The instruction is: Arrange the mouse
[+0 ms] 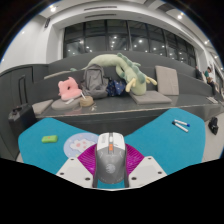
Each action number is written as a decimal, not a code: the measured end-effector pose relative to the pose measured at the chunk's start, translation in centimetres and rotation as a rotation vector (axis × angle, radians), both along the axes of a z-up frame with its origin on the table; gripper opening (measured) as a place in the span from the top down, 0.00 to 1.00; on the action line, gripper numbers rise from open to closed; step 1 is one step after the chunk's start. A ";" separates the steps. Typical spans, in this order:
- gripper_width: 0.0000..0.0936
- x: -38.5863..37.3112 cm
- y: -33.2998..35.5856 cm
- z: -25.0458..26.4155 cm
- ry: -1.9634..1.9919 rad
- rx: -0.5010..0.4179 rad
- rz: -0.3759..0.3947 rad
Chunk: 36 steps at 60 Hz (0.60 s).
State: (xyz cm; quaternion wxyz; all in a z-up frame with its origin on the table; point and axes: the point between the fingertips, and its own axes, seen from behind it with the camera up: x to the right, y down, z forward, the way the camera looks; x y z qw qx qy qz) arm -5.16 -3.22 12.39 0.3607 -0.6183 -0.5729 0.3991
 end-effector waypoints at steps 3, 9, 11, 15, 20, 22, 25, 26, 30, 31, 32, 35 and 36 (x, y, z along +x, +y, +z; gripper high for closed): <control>0.63 -1.7 -2.0 1.8 0.017 -0.031 0.039; 0.63 -5.6 -5.4 3.4 0.036 -0.035 0.065; 0.63 -6.9 -6.6 3.3 0.032 -0.026 0.075; 0.63 -9.5 -9.5 1.9 0.017 -0.058 0.101; 0.63 -11.9 -12.5 -1.5 -0.034 -0.071 0.134; 0.63 -12.7 -13.4 -2.8 -0.047 -0.068 0.146; 0.63 -13.8 -14.5 -4.9 -0.061 -0.068 0.160; 0.63 -14.0 -14.6 -5.7 -0.077 -0.061 0.161; 0.63 -15.2 -14.9 -8.5 -0.115 -0.042 0.146; 0.63 -15.3 -14.8 -9.3 -0.126 -0.029 0.152; 0.63 -15.4 -14.9 -10.0 -0.136 -0.020 0.153; 0.63 -15.8 -15.1 -11.4 -0.154 -0.003 0.152; 0.62 -15.9 -15.1 -11.8 -0.157 0.003 0.153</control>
